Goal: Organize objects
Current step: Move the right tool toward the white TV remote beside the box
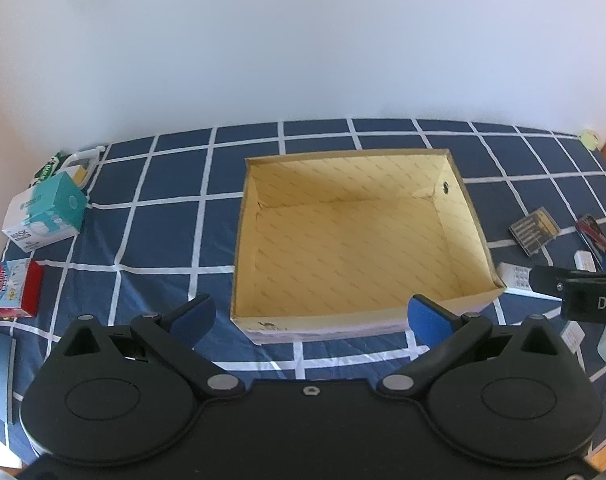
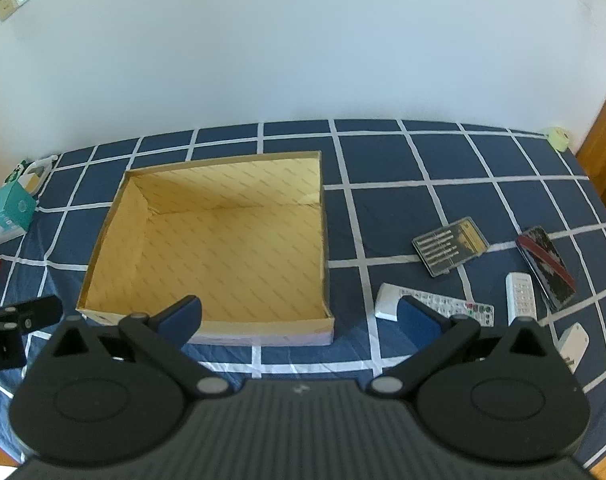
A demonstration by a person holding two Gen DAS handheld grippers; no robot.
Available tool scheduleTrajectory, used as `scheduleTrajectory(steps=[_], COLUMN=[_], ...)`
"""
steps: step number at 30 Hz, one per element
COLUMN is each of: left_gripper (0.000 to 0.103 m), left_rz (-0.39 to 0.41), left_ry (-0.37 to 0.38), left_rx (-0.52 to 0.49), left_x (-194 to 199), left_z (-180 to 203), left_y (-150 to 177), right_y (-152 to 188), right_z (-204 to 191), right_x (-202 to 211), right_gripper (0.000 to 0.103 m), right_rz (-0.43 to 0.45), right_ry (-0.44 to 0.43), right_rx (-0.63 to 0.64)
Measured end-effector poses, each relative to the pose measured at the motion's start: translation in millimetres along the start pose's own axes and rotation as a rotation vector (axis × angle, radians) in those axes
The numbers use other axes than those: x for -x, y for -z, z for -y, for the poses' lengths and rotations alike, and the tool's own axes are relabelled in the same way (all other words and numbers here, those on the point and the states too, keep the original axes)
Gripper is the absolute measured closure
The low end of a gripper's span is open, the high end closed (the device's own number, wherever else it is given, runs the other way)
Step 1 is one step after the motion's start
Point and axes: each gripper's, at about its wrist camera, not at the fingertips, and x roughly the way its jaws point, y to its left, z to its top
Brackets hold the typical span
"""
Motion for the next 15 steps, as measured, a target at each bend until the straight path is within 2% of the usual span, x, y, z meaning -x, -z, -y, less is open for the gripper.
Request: scheduleTrajectory(steps=[15], left_gripper=[0.000], left_rz=[-0.064], left_ry=[0.054], left_rx=[-0.104], left_x=[-12], left_z=[48], left_y=[9], right_y=[27], right_z=[59], right_x=[5], right_gripper=[0.000], right_rz=[-0.027], right_ry=[0.071], right_rx=[-0.165])
